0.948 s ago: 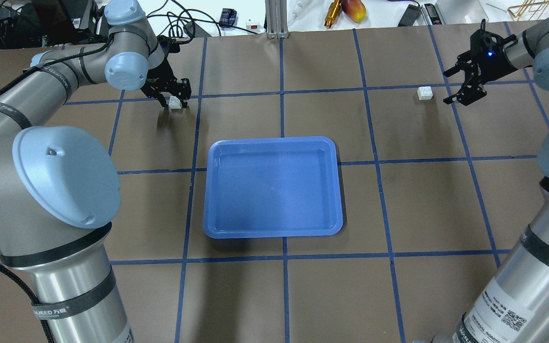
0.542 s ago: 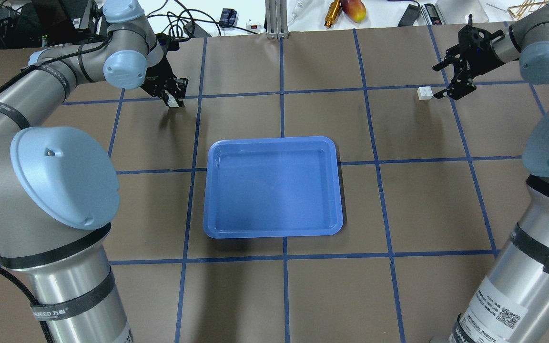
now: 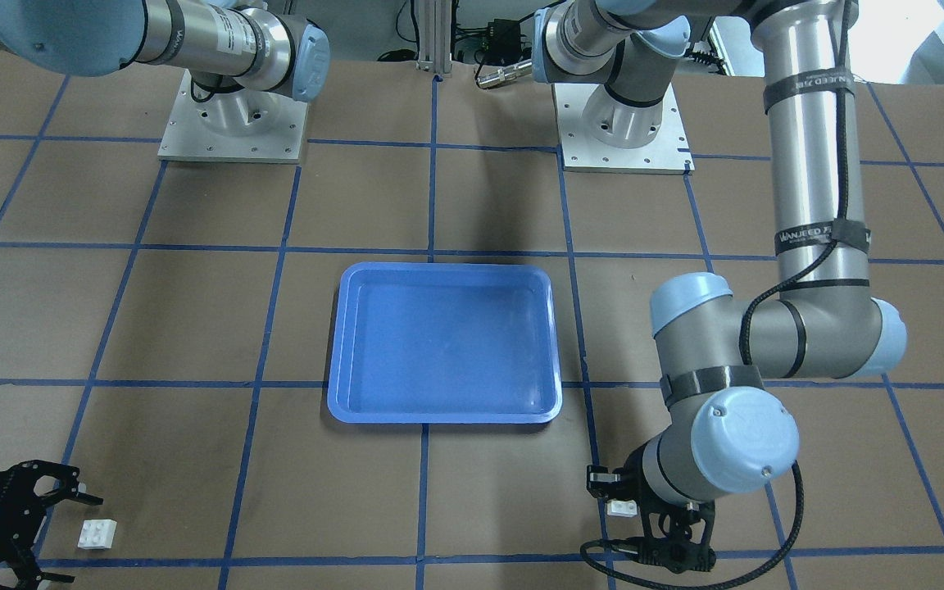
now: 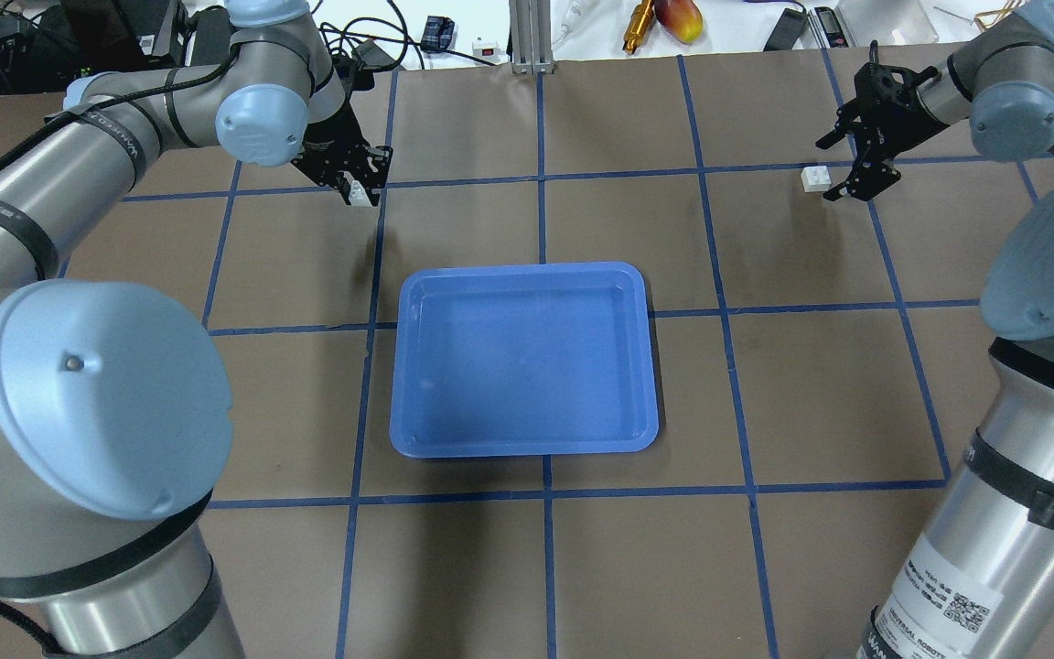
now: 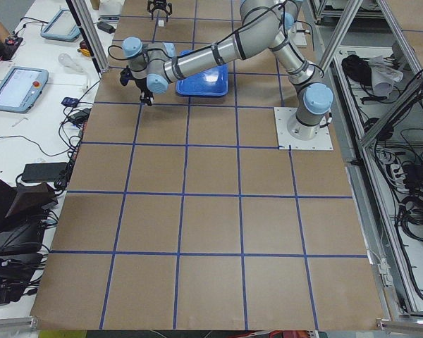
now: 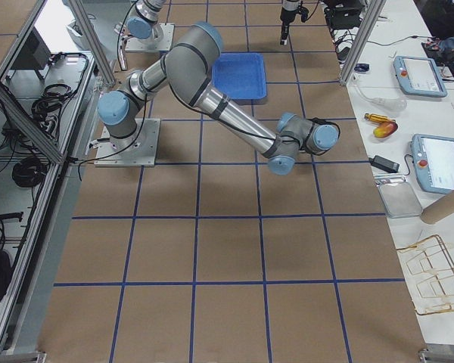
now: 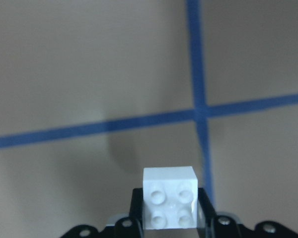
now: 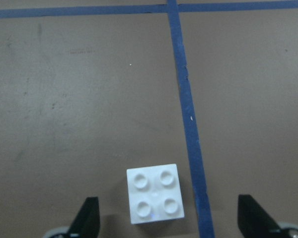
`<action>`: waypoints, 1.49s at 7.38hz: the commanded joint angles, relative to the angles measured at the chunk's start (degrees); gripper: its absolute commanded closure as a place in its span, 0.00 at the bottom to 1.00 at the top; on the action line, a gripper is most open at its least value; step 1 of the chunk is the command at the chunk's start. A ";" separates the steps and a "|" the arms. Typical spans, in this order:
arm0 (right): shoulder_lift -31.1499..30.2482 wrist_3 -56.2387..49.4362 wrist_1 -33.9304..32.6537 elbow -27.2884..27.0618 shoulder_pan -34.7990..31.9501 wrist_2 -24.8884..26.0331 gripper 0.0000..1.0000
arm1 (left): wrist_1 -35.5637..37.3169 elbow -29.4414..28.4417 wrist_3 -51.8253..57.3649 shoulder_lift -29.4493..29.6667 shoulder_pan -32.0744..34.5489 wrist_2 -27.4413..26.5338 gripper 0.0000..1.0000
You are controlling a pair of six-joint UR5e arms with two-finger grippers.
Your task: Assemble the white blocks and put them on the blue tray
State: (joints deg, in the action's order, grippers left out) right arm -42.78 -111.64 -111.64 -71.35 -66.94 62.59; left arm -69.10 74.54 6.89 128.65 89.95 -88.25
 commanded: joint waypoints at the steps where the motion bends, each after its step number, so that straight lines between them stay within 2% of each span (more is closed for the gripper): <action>1: -0.11 0.02 2.03 0.07 -0.21 1.22 0.11 | -1.91 8.72 -6.06 -7.32 2.60 3.85 1.00; 3: -0.20 0.37 2.13 0.07 -0.21 1.13 0.29 | 3.24 17.44 -13.45 -12.96 8.54 3.70 1.00; 4: -0.20 0.37 2.13 0.07 -0.21 1.13 0.49 | 5.27 19.57 -18.97 -14.03 12.84 3.52 1.00; 5: -0.29 0.37 2.30 0.07 -0.21 1.13 0.77 | 7.03 21.24 -23.02 -14.56 15.67 3.35 1.00; 6: -0.29 0.37 2.30 0.15 -0.21 1.13 0.95 | 8.27 23.35 -25.50 -14.56 17.70 1.52 1.00; 7: -0.72 0.55 2.22 0.15 -0.21 1.13 1.00 | 15.77 26.50 -26.83 -13.78 19.46 0.45 1.00; 8: -1.51 1.16 2.30 0.07 -0.21 0.35 1.00 | 21.50 29.31 -27.02 -13.16 20.09 0.53 1.00; 10: -3.53 1.17 5.19 -0.02 -0.47 -3.42 1.00 | 23.22 31.45 -27.28 -12.81 20.18 0.88 1.00; 11: -5.98 1.77 6.25 -0.02 -1.52 -3.44 1.00 | 23.22 31.89 -27.11 -12.72 20.27 1.23 1.00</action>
State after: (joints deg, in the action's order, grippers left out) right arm -46.28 -110.36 -106.97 -71.33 -67.59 60.02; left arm -46.48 105.62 -20.28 115.76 110.07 -87.36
